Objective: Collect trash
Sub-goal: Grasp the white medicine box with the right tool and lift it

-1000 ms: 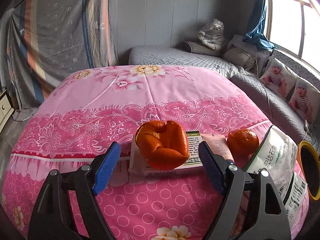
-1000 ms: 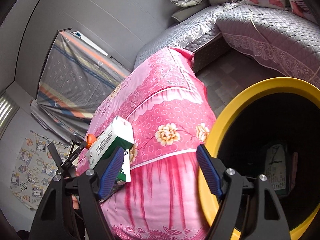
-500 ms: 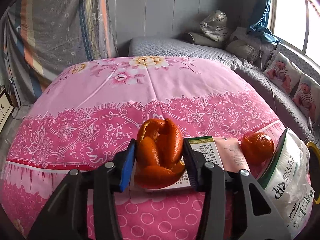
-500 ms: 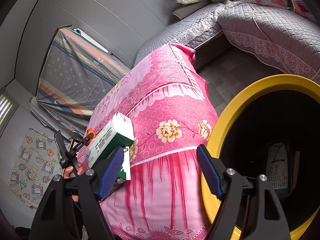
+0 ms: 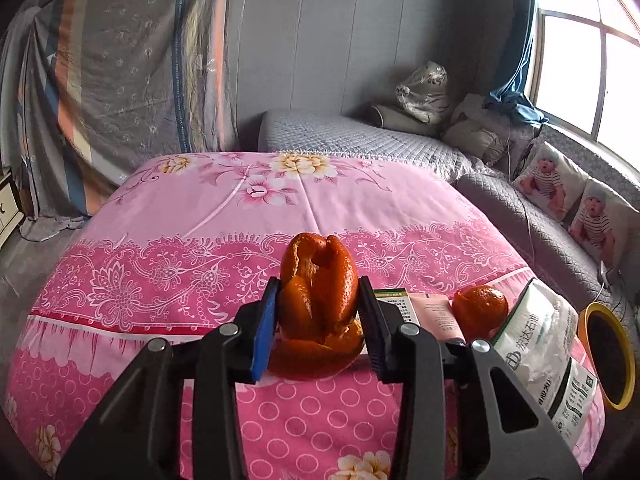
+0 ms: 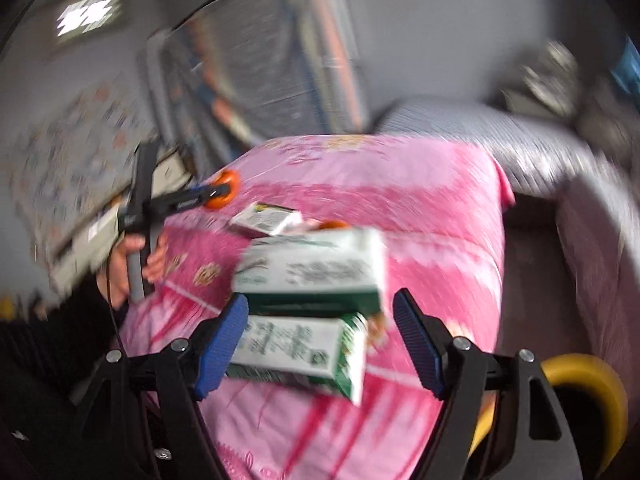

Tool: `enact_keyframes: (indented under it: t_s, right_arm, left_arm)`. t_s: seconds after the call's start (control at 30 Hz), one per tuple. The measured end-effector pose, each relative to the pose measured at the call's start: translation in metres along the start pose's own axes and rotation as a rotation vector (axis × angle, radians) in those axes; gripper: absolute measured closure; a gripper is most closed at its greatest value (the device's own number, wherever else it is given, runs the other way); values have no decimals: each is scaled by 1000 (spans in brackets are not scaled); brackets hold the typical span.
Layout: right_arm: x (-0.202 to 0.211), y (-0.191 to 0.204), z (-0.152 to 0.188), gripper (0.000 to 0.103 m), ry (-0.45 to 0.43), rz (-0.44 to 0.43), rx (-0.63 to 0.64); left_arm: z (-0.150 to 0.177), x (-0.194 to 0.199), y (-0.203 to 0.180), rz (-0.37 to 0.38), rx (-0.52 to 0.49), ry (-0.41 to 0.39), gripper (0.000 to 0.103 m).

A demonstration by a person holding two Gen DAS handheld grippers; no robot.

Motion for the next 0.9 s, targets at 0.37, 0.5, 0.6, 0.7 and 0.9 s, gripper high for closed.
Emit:
enact_keyframes:
  t_s: [0.37, 0.5, 0.6, 0.7, 0.9]
  right_arm:
    - [-154, 119, -82, 31, 267, -170, 670]
    - [-208, 129, -94, 31, 381, -186, 710]
    - [-242, 131, -93, 31, 462, -173, 755]
    - [-269, 135, -87, 31, 530, -170, 790]
    - [-302, 127, -86, 31, 614, -174, 777]
  left_arm:
    - [16, 76, 20, 38, 87, -106, 67]
    - [20, 98, 35, 32, 124, -137, 66]
    - [22, 104, 45, 46, 157, -147, 66]
    - [23, 108, 50, 42, 162, -160, 66]
    - [24, 108, 50, 71, 167, -166, 66]
Point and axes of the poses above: each gripper's, at about its wrist camera, not at the fingertips, and x roughly against the way its jaws point, y to its left, z to its underside, the point moved 5 cm from there along -x, roughly the way its jaws point, and after that the axes turned 7 degrees about z, right-handed, at the moved point
